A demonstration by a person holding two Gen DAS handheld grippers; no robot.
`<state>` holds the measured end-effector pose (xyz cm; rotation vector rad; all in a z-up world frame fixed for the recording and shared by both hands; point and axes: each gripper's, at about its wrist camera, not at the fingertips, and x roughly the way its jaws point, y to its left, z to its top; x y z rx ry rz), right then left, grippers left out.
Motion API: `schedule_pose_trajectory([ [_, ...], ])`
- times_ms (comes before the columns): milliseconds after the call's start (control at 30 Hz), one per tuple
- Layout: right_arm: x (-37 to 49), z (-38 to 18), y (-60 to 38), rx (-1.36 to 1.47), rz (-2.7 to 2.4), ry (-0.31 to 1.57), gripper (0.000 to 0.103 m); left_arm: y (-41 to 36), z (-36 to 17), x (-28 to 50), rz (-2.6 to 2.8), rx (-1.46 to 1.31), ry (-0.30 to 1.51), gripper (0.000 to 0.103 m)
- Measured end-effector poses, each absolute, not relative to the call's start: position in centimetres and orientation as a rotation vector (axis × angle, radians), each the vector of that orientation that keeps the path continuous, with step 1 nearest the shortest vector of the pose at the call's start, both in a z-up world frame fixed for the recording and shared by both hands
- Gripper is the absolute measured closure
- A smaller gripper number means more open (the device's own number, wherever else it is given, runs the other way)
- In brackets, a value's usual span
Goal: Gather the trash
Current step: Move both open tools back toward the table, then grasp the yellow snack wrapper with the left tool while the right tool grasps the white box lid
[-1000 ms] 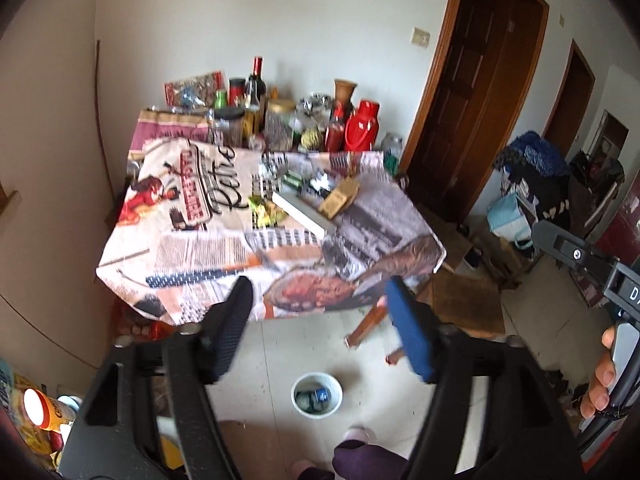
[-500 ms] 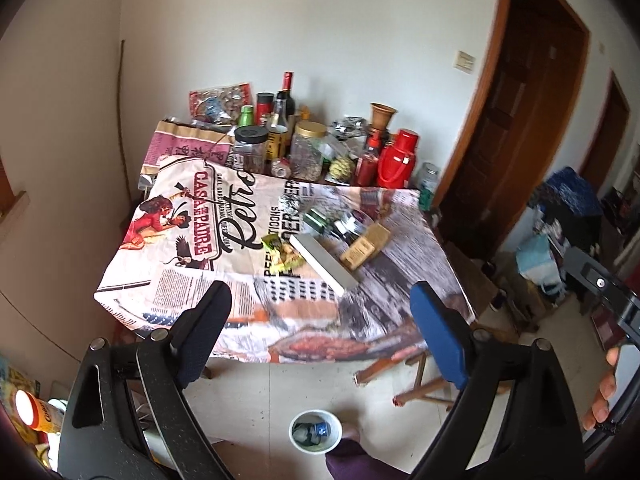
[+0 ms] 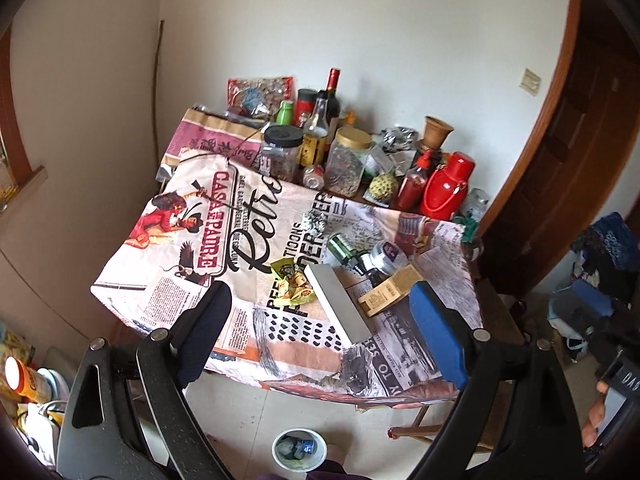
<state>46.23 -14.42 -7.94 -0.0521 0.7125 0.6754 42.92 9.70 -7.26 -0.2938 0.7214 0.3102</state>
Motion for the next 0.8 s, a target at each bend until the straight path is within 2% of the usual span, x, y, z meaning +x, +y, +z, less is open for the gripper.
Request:
schedule_pose_trajectory([
  [300, 50.3, -12.6, -10.4, -0.083, 0.741, 0.888, 0.022, 12.0, -9.8, 46.4, 0.328, -0.280, 0.803, 0.012],
  [467, 52.7, -15.4, -7.6, -0.010, 0.720, 1.008, 0.022, 15.2, -11.6, 49.1, 0.282, -0.299, 0.851, 0.012],
  [800, 56.6, -24.1, -1.9, -0.037, 0.606, 1.229, 0.022, 21.4, -17.4, 54.9, 0.168, -0.309, 1.004, 0.012],
])
